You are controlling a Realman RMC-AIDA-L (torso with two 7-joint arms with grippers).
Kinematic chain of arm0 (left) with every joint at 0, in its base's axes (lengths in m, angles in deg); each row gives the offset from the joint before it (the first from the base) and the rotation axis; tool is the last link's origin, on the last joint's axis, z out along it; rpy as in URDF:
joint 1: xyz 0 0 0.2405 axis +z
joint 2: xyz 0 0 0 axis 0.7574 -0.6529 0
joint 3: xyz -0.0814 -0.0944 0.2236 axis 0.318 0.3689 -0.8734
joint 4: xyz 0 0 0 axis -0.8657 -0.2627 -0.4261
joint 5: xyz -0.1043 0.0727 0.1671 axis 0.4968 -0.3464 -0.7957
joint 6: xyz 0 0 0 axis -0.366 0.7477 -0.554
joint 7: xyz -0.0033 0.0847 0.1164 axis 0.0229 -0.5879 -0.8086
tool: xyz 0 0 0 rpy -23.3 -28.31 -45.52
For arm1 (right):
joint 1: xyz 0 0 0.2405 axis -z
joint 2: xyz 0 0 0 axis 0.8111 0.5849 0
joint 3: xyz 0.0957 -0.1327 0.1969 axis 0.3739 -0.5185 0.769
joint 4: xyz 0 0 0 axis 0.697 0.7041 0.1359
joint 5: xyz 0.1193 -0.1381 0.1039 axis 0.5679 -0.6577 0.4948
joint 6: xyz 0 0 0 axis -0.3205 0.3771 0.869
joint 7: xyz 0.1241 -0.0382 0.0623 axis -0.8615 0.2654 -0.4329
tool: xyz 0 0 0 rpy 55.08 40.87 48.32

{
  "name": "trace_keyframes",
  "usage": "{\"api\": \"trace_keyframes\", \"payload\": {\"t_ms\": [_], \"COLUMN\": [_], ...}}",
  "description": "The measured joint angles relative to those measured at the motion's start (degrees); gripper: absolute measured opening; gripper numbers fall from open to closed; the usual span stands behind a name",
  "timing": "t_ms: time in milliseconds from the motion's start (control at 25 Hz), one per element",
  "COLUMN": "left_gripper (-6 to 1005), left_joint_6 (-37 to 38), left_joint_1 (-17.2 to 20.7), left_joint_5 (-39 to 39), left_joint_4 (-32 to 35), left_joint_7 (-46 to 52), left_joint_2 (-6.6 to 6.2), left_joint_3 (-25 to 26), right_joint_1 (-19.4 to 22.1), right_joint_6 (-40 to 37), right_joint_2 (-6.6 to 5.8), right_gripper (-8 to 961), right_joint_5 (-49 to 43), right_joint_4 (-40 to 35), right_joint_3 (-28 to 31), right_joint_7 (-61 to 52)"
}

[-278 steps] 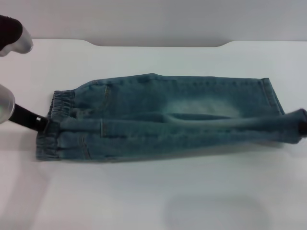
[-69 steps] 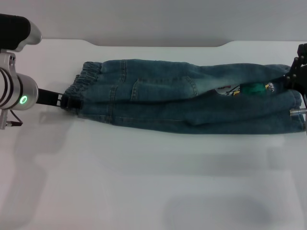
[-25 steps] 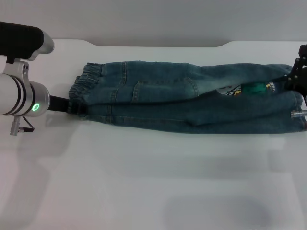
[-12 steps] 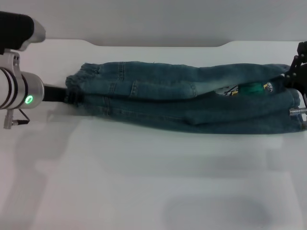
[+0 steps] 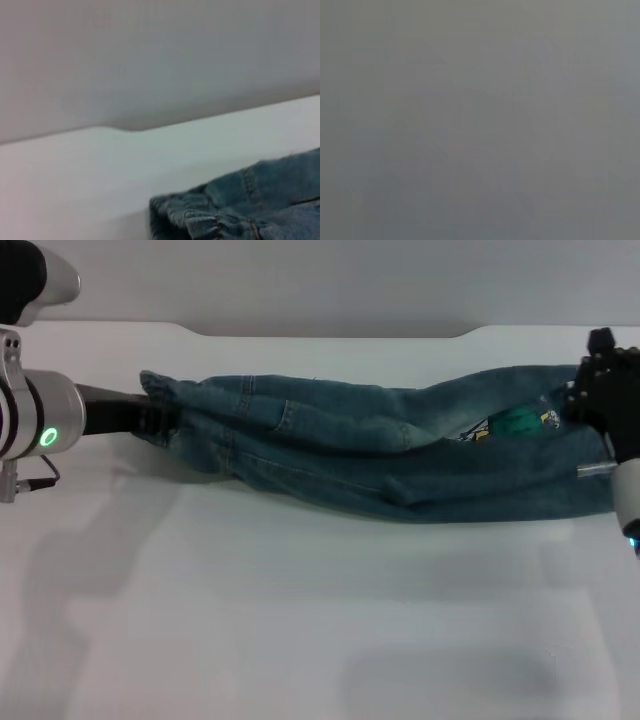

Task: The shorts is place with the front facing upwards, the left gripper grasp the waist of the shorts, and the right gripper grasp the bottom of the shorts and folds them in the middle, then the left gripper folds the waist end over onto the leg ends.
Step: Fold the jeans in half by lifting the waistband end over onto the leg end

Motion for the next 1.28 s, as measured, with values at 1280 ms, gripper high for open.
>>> {"api": "trace_keyframes", "payload": {"t_ms": [1280], "left_gripper": [190], "left_joint_6": [0.1], "left_joint_1": [5.7], "left_joint_5": [0.8], "left_joint_4": [-15.0], "left_joint_7": [-0.2], "left_joint_2": [-0.23], "left_joint_3": [-4.8], "right_joint_1": [-11.2], "right_joint_6": [14.8], "right_joint_2": [0.55], "right_gripper": [-1], "right_joint_5": [1.0], "right_joint_4": [-5.4], "right_joint_3": [-5.0], "right_joint_7": [-6.6]}}
